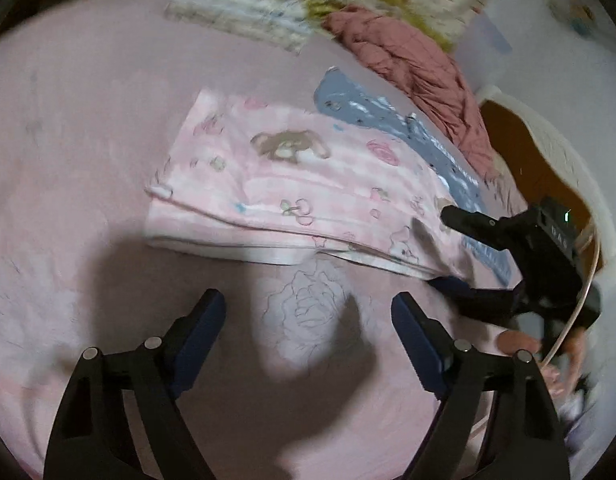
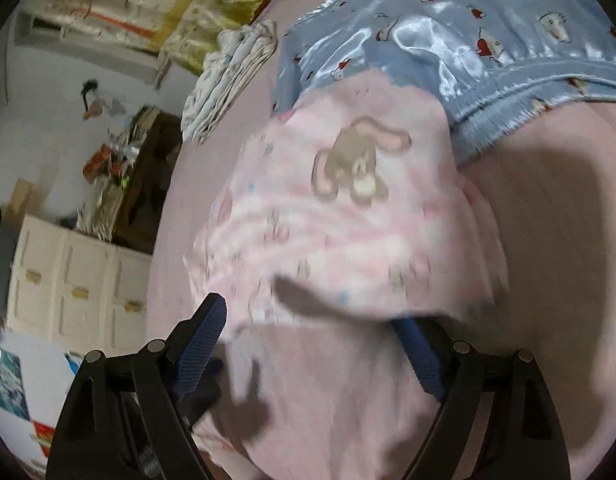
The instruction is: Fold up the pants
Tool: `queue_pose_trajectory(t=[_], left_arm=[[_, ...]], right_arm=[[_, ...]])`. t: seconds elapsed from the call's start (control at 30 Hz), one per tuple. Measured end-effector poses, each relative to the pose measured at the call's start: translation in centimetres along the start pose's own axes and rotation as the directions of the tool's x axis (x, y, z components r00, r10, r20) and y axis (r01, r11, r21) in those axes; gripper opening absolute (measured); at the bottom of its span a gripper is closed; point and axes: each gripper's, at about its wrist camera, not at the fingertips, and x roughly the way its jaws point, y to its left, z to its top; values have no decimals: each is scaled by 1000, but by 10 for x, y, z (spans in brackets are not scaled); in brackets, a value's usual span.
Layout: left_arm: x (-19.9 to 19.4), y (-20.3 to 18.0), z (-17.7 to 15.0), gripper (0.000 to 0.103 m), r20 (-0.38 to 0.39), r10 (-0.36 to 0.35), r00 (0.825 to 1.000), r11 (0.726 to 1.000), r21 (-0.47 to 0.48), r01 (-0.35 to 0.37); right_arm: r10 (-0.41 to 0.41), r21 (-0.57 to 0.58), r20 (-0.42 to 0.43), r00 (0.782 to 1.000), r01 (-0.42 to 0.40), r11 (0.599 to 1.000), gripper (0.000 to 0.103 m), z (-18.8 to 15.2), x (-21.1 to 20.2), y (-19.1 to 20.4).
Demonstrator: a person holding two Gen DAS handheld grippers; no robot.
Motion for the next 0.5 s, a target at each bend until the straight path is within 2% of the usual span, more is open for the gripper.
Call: queue_pose_trajectory(t=[0.07, 0.1, 0.13, 0.2, 0.27, 0.4, 0.5], left_arm=[[-1, 6, 6, 84, 5, -63, 998, 995, -82, 63], [0, 9, 9, 84, -1, -124, 992, 984, -126, 123], [4, 14, 11, 84, -10, -208, 978, 959, -197, 202], [11, 16, 12, 84, -20, -292, 956, 918, -287, 274], [14, 14, 13, 77, 10, -292, 956, 906, -317, 280], [26, 12, 16, 76, 93, -270, 958, 883, -373, 285], [36, 2, 22, 76, 132, -212, 968, 896, -370, 247]], right_arm=[[17, 19, 27, 999, -17, 1000, 87, 8, 5, -1], [25, 22, 49, 998, -26, 999, 87, 11, 6, -1], [28, 21, 74, 997, -29, 999, 87, 14, 8, -1], [36, 9, 127, 991, -37, 999, 87, 17, 12, 0], [52, -15, 178, 983, -50, 999, 87, 16, 13, 3], [109, -28, 223, 969, -106, 994, 87, 13, 5, -2], [161, -1, 197, 967, -164, 987, 87, 18, 1, -10]])
